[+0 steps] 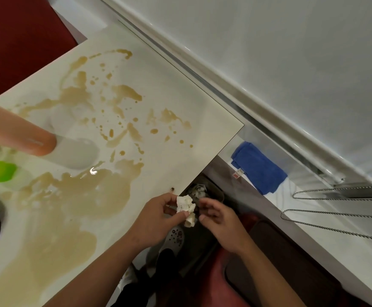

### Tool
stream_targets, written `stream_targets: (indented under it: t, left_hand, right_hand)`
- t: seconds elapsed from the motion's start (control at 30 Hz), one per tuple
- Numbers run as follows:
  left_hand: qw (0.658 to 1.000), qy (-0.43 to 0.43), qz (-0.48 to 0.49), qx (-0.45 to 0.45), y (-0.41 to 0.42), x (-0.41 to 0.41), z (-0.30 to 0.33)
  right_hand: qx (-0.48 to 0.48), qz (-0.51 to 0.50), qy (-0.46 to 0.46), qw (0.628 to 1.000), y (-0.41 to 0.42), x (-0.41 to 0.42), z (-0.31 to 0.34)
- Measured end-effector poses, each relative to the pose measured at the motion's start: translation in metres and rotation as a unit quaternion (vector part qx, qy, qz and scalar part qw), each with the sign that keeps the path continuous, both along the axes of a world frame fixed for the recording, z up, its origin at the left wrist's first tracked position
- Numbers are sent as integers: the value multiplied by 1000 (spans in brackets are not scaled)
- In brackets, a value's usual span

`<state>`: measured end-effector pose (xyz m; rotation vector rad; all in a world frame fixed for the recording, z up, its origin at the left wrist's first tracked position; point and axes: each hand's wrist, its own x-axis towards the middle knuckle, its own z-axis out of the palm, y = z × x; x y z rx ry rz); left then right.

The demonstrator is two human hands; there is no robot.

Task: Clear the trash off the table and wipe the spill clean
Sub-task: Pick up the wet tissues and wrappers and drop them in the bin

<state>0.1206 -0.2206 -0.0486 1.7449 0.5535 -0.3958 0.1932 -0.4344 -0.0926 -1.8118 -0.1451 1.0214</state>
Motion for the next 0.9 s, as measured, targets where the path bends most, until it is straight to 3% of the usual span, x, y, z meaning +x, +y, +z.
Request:
stream_targets:
  t: [0.1, 0.37, 0.47, 0.53, 0.6, 0.77, 0.9]
  left_hand:
    - [1000, -7, -2, -3, -6, 1, -1]
    - [998, -55, -10, -22, -17, 10, 7]
    - [991, -76, -37, 101, -14, 13, 1]
    - [969, -91, -70, 220, -9, 17, -1]
    - [949, -104, -102, 279, -5, 24, -3]
    - [913, -17, -206, 352, 0, 43, -17]
    - [902, -12, -222, 370, -2, 44, -20]
  right_hand:
    - [32, 20, 5, 999, 9, -19, 29]
    - [49, -46, -71, 995, 18, -17, 44]
    - [16, -50, -99, 994, 12, -1, 38]
    - [-36, -59, -114, 991, 6, 14, 26]
    - [-95, -53, -127, 986, -1, 31, 8]
    - [-177, -11, -153, 972, -8, 59, -50]
    - [-225, 47, -141, 963, -4, 66, -89]
